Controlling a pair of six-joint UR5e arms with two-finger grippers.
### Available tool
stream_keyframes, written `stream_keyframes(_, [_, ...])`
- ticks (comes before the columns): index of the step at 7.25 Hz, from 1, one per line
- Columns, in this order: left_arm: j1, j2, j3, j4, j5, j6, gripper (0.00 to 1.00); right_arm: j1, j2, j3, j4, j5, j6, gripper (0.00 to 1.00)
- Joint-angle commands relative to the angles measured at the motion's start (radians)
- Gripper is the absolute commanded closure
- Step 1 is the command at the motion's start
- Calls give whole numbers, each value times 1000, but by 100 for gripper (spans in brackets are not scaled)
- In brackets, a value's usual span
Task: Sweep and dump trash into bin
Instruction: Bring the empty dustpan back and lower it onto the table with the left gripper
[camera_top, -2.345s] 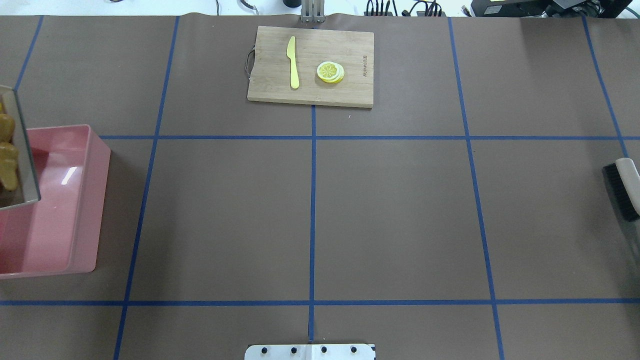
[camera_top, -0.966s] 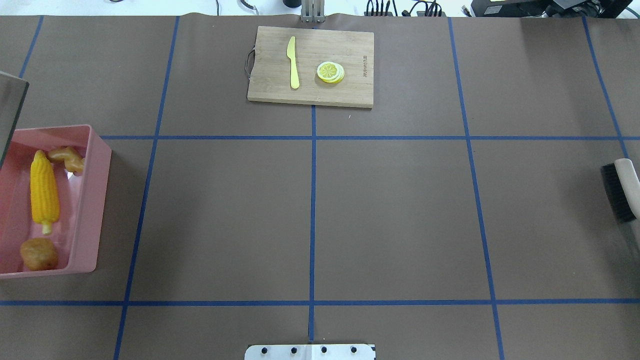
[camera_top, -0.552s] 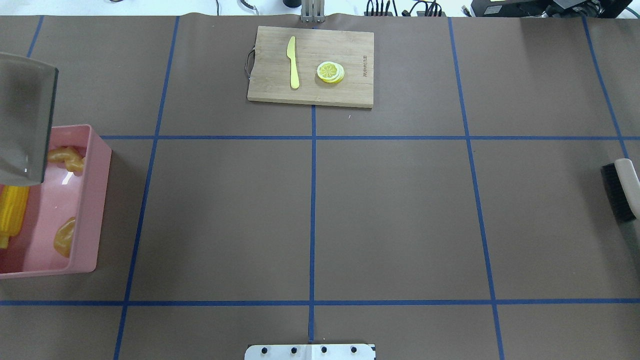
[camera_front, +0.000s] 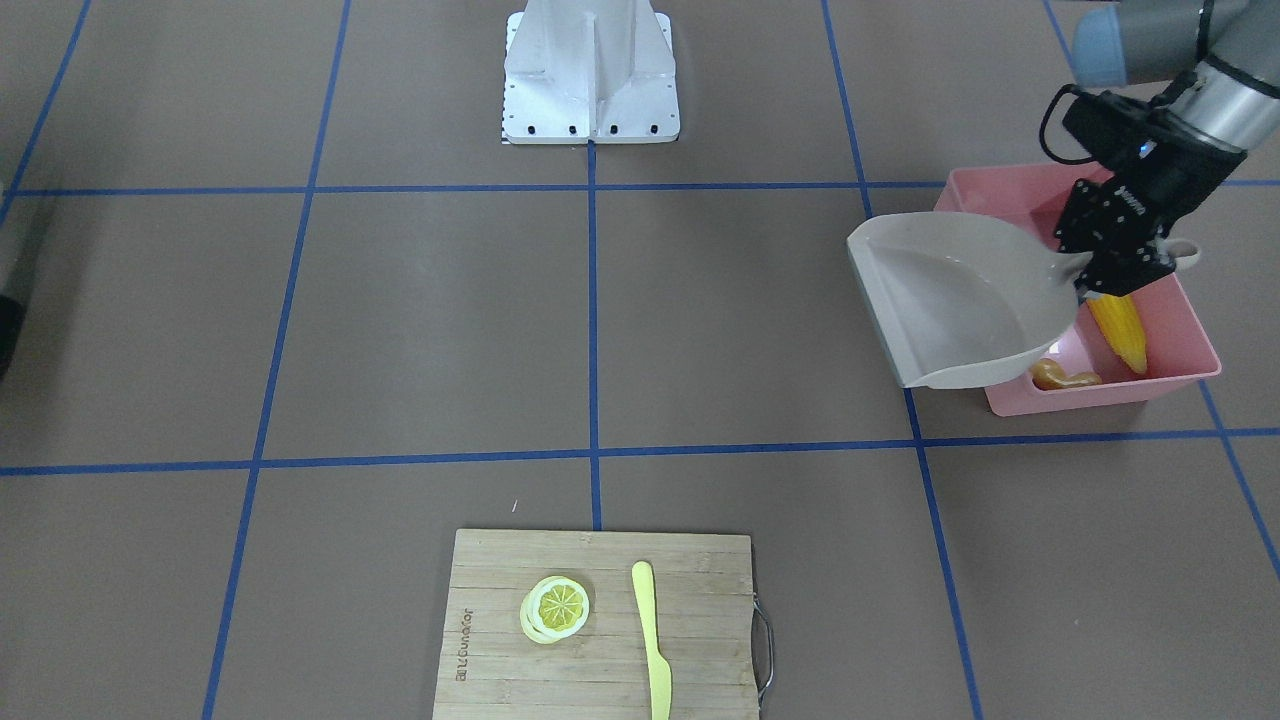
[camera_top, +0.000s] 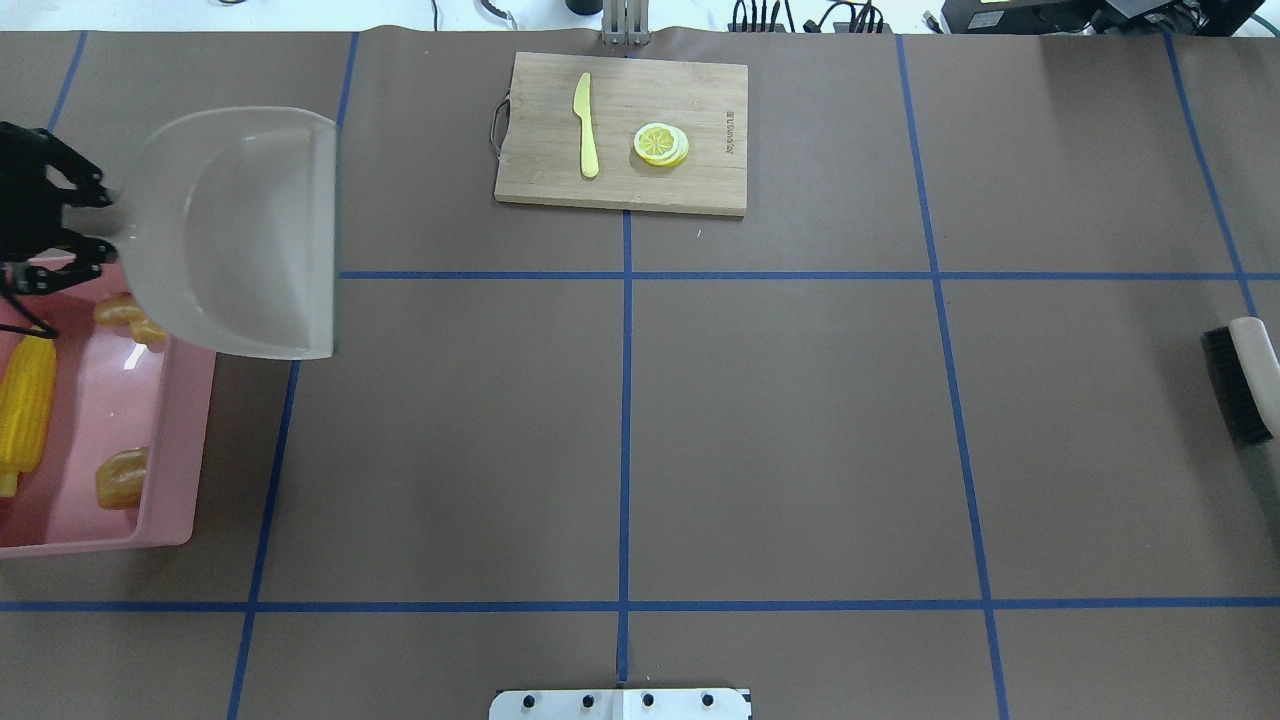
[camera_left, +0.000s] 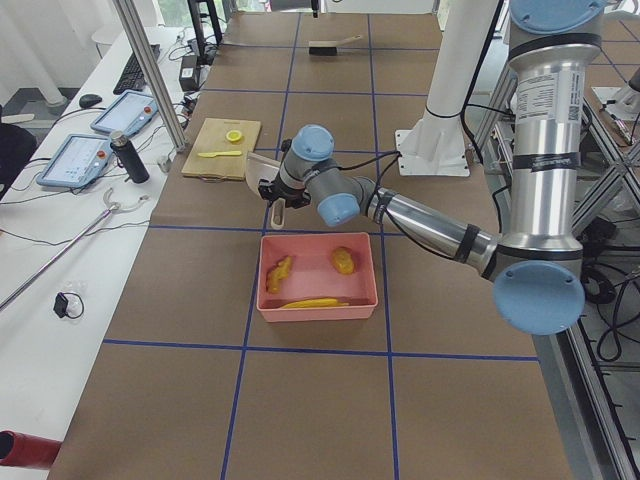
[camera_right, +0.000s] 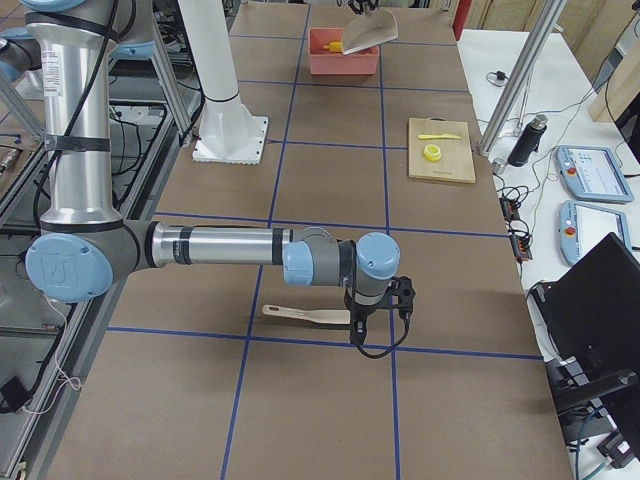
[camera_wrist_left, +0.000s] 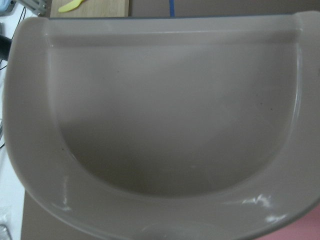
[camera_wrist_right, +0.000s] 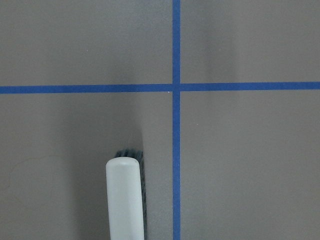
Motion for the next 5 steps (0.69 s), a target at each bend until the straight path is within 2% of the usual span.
stream_keyframes(1, [178, -120, 51, 105, 91, -27, 100, -2, 5, 13, 7, -109, 7, 0])
stream_keyframes(2, [193, -178, 51, 177, 88, -48, 100, -2, -6, 22, 4, -109, 7, 0])
stream_keyframes(3, [232, -203, 51, 179, 88, -203, 100, -2, -13, 22, -2, -108, 7, 0])
stream_keyframes(5, [291, -221, 78, 179, 89, -235, 100, -13, -23, -3, -1, -111, 9, 0])
